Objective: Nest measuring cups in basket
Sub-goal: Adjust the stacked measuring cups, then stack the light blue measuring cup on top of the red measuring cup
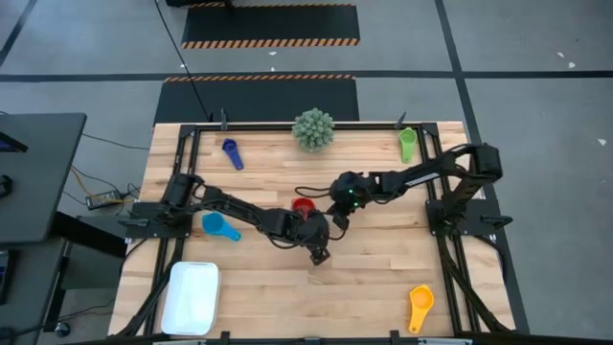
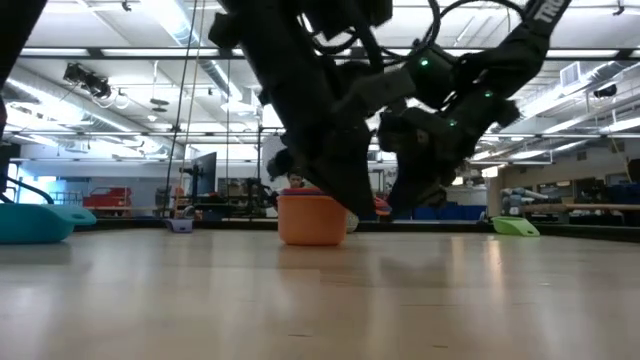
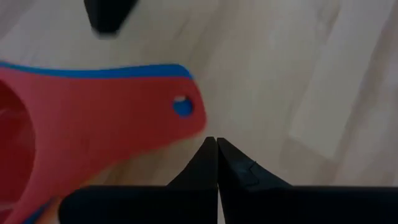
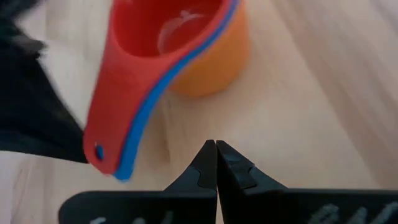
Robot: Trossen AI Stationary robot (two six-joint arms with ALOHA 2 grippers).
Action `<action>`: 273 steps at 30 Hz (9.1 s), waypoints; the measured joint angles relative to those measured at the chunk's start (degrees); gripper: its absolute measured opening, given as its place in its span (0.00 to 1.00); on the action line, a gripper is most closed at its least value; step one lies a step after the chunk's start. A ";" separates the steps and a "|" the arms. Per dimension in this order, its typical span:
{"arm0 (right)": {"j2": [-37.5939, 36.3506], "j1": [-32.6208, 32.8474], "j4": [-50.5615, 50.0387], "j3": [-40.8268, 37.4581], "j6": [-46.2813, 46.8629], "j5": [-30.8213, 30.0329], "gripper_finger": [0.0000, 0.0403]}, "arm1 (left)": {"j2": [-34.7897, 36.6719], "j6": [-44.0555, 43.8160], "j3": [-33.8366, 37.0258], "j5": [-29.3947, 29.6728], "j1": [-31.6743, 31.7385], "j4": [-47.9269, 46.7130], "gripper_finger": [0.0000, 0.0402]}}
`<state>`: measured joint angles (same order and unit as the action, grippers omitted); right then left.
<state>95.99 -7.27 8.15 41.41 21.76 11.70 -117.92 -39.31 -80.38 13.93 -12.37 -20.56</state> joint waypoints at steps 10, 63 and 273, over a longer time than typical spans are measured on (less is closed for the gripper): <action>6.22 0.68 -1.65 7.03 -4.77 6.67 0.00 | -0.57 0.64 0.22 -0.72 1.61 -1.51 0.00; -3.34 -1.73 -16.74 7.40 -12.81 0.54 0.00 | 1.92 4.38 -5.00 5.08 0.05 -17.58 0.00; -46.78 9.18 -53.89 7.34 -4.83 -16.37 0.00 | 32.62 -26.01 33.69 -14.95 -5.37 -43.86 0.29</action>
<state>49.21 1.91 -45.74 48.75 16.93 -4.67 -85.30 -65.31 -46.70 -1.02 -17.74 -64.42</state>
